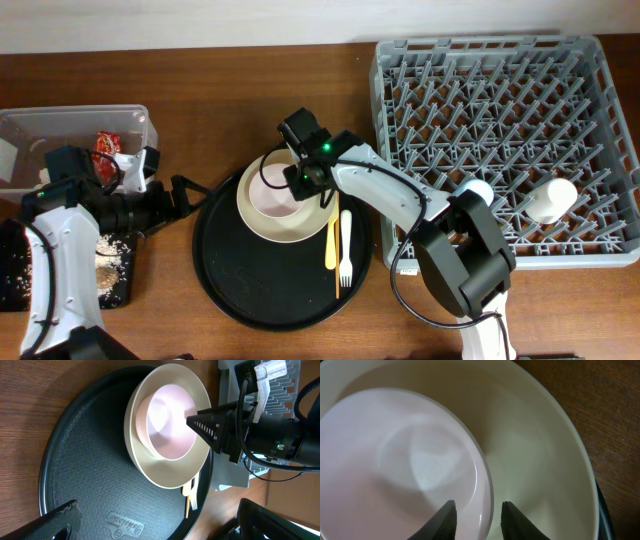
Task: Sort waste into correct bins and load items into the dishwasher rack
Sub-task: 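Reach right gripper to the pink bowl on the cream plate, then grasp the pink bowl rim with the right gripper and carry it right, then lower the pink bowl into the rear of the dish rack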
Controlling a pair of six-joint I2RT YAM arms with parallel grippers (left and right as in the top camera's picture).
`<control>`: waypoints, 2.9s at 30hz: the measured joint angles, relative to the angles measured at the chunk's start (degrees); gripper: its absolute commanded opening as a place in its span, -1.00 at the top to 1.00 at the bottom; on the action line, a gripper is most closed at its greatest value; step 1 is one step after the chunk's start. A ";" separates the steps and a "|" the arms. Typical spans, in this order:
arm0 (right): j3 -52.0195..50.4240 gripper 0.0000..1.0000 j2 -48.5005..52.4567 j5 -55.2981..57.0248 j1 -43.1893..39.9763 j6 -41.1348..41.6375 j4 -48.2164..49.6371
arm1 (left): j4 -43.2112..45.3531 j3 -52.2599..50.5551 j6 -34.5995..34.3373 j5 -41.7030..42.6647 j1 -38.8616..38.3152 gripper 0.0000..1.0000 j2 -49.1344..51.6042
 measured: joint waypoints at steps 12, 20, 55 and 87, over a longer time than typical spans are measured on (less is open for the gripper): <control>0.00 0.31 0.02 -0.02 0.00 1.38 -1.01 | 0.00 0.00 0.00 0.00 0.00 -0.99 0.00; 0.00 0.31 0.07 -0.02 0.11 1.57 -1.05 | 0.00 0.00 0.00 0.00 0.00 -0.99 0.00; -0.09 0.74 2.32 -0.24 0.11 1.92 2.40 | 0.00 0.00 0.00 0.00 0.00 -0.99 0.00; 23.50 0.92 -31.65 11.91 -44.54 -6.43 -40.87 | 0.02 0.00 0.00 0.00 0.00 -0.99 0.00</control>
